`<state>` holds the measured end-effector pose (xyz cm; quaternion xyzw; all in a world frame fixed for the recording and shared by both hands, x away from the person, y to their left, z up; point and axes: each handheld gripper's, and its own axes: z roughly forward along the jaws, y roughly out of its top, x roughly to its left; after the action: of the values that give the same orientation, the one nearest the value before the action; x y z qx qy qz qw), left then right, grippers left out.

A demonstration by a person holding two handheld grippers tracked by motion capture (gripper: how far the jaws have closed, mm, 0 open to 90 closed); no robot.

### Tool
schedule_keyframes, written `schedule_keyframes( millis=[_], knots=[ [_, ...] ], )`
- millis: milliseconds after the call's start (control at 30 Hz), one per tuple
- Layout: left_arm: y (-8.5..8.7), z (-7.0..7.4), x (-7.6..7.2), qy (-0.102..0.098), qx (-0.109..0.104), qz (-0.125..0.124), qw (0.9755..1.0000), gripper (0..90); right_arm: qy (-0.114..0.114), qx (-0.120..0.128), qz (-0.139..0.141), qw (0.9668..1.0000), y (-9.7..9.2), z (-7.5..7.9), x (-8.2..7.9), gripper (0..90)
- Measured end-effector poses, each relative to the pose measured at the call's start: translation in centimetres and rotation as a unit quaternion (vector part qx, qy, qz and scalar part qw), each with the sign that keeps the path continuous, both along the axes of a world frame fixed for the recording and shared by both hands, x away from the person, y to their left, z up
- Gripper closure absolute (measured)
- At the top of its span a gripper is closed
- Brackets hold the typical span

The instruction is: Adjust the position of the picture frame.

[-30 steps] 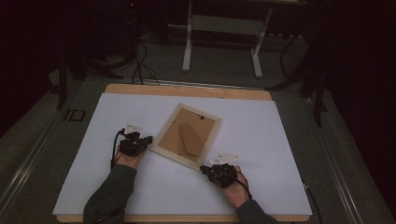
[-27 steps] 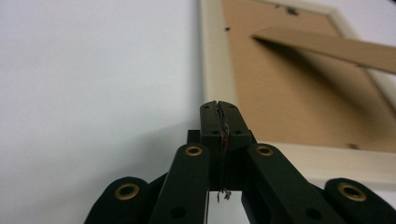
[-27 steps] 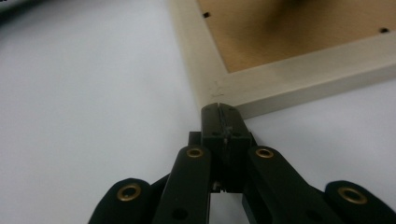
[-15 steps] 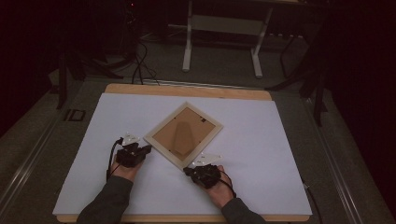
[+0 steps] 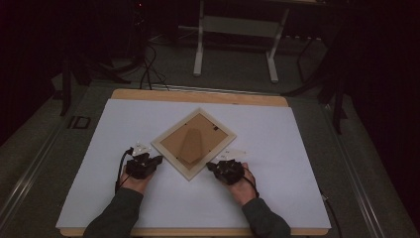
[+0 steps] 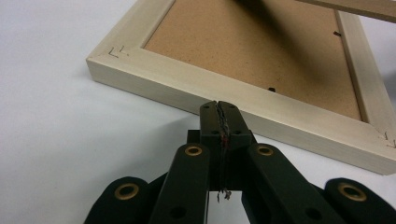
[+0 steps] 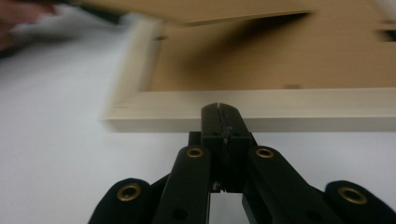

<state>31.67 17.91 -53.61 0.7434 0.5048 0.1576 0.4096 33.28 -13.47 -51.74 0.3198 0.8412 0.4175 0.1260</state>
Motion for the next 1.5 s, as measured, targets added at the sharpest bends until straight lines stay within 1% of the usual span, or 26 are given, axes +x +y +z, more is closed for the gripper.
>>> schedule_keyframes(
  millis=[67, 133, 267, 333, 367, 500, 667, 733, 833, 933, 1000, 1100, 1200, 1300, 1500],
  knots=[
    [0.0, -0.1, 0.0, 0.001, -0.003, 0.001, 1.0, 90.0, -0.003, -0.004, -0.016, 0.9999, -0.9, 0.2, 1.2, 89.9],
    [-0.1, -0.1, 0.1, 0.002, -0.001, 0.002, 1.0, 90.0, -0.006, -0.008, -0.031, 0.9995, -1.6, 0.3, 2.4, 89.8],
    [-0.1, -0.2, 0.1, 0.003, -0.003, 0.004, 1.0, 90.0, -0.011, -0.015, -0.053, 0.9984, -2.4, 0.3, 4.8, 89.9],
    [-0.1, -0.2, 0.0, 0.003, -0.002, 0.004, 1.0, 90.0, -0.01, -0.012, -0.066, 0.9977, -2.7, 0.3, 6.0, 89.8],
    [-0.1, -0.2, 0.0, 0.003, -0.001, 0.004, 1.0, 90.0, -0.01, -0.014, -0.073, 0.9972, -2.9, 0.3, 6.6, 89.9],
    [0.0, -0.2, -0.1, 0.005, 0.001, 0.005, 1.0, 90.0, -0.004, -0.006, -0.107, 0.9943, -3.5, 0.4, 8.8, 89.8],
    [-0.4, -0.3, -0.1, 0.009, 0.008, 0.001, 0.9999, 90.0, 0.0, -0.01, -0.135, 0.9908, -4.3, 0.5, 10.7, 89.9],
    [-0.5, -0.3, 0.0, 0.01, 0.01, -0.001, 0.9999, 90.0, 0.005, -0.013, -0.145, 0.9893, -4.6, 0.5, 11.4, 89.8],
    [-0.8, -0.4, 0.2, 0.013, 0.016, -0.005, 0.9998, 90.0, 0.012, -0.017, -0.157, 0.9873, -4.9, 0.4, 12.4, 89.8],
    [-1.1, -0.5, 0.3, 0.016, 0.019, -0.004, 0.9997, 90.0, 0.024, -0.021, -0.169, 0.9851, -4.9, 0.1, 13.1, 89.8],
    [-1.3, -0.5, 0.4, 0.018, 0.023, -0.005, 0.9996, 90.0, 0.03, -0.016, -0.177, 0.9836, -5.0, 0.1, 13.5, 89.8],
    [-1.1, -0.5, 0.4, 0.019, 0.018, -0.006, 0.9996, 90.0, 0.035, -0.023, -0.181, 0.9826, -4.9, 0.0, 14.0, 89.8],
    [-1.2, -0.5, 0.4, 0.019, 0.02, -0.006, 0.9996, 90.0, 0.044, -0.032, -0.186, 0.9811, -5.0, -0.1, 14.4, 89.8],
    [-1.1, -0.5, 0.5, 0.021, 0.017, -0.004, 0.9996, 90.0, 0.055, -0.037, -0.186, 0.9803, -5.0, -0.3, 14.6, 89.9],
    [-0.9, -0.5, 0.6, 0.027, 0.009, -0.005, 0.9996, 90.0, 0.057, -0.043, -0.18, 0.981, -5.1, -0.4, 14.5, 89.9]
  ],
)
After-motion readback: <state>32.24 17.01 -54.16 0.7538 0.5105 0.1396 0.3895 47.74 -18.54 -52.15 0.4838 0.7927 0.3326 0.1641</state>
